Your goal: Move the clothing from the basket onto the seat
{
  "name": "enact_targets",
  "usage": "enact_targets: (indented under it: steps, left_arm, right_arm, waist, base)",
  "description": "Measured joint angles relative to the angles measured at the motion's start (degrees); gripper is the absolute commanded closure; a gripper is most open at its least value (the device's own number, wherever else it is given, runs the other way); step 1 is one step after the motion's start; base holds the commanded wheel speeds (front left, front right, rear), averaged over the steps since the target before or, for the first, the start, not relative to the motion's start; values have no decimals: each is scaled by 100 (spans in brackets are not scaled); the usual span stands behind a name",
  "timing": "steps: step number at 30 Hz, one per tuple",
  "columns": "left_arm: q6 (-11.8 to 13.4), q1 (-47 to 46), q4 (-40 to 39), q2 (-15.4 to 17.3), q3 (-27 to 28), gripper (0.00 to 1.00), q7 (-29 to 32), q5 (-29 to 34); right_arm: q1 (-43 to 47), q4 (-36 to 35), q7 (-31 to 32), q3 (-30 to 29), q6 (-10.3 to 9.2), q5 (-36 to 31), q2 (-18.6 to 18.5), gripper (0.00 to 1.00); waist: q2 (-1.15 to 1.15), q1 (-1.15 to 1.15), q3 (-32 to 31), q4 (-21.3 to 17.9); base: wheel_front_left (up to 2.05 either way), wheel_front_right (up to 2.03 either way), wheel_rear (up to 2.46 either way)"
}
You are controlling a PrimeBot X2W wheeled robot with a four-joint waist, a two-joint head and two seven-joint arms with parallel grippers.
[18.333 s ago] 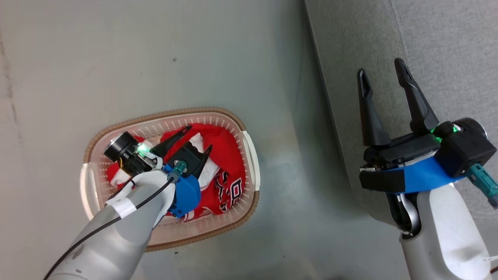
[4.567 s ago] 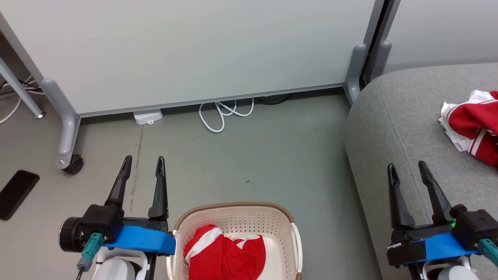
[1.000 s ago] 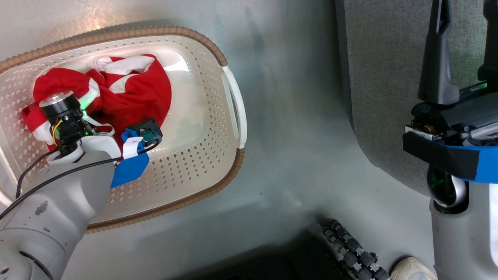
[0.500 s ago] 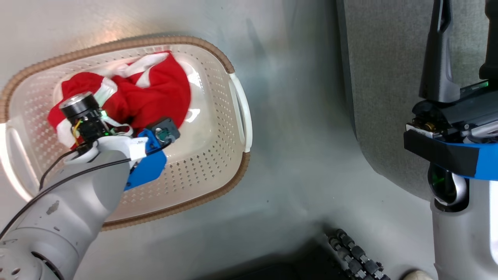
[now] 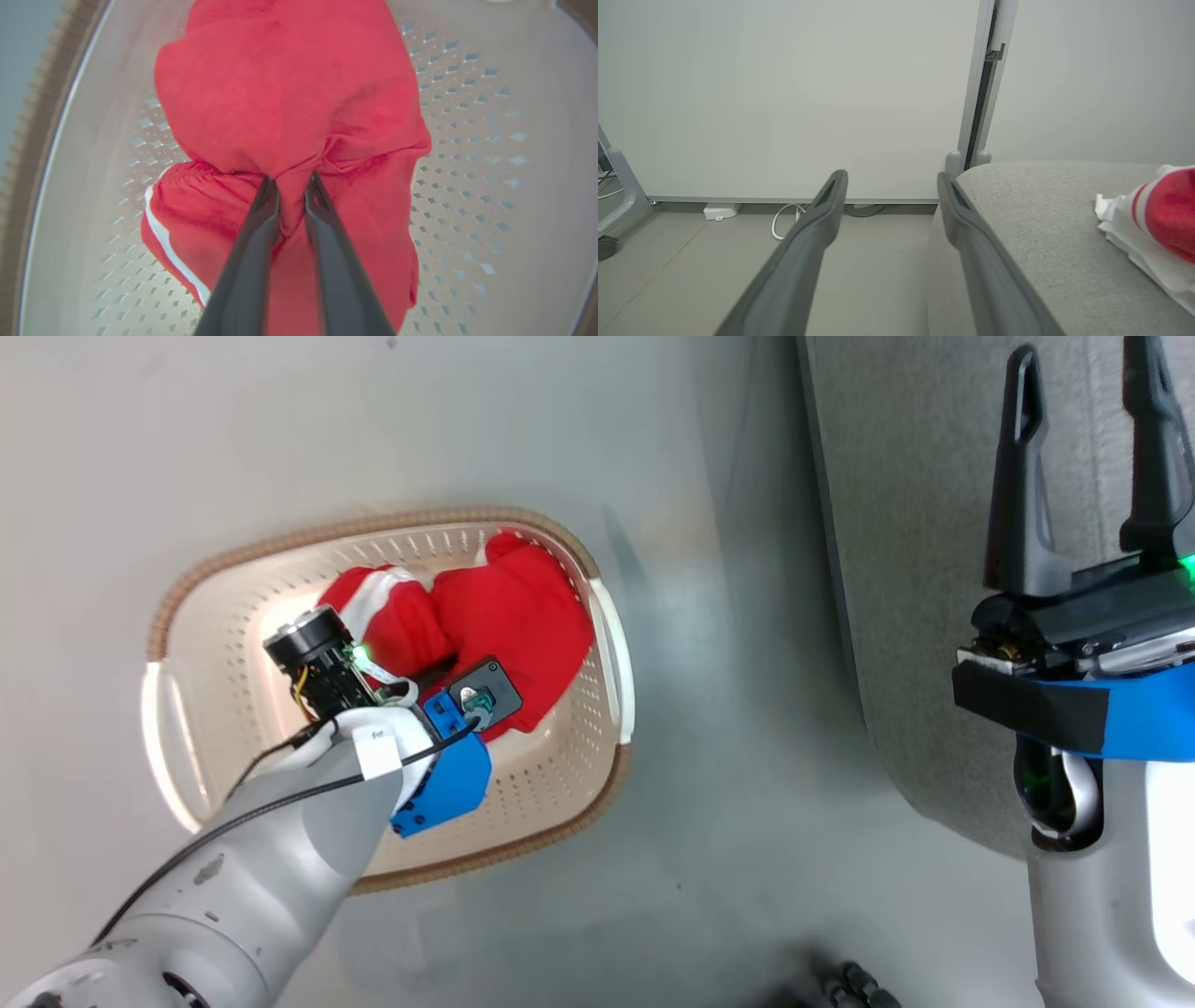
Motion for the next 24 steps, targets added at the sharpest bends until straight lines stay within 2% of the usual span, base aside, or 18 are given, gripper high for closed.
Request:
enact_targets:
  steps: [12,24]
  left_arm:
    - [0,453,-36,-286,134,100,-937,-1100]
    - [35,597,-337,-378,649,100,-1171,-1633]
  right_arm:
    - [504,339,0,-113,0,-56,2,0]
    - [999,675,0,-149,0,-79,2,0]
  waist:
    - [0,0,-1231,324]
    - [0,-1,-2357,634]
  base:
    - [0,0,0]
    - [0,0,0]
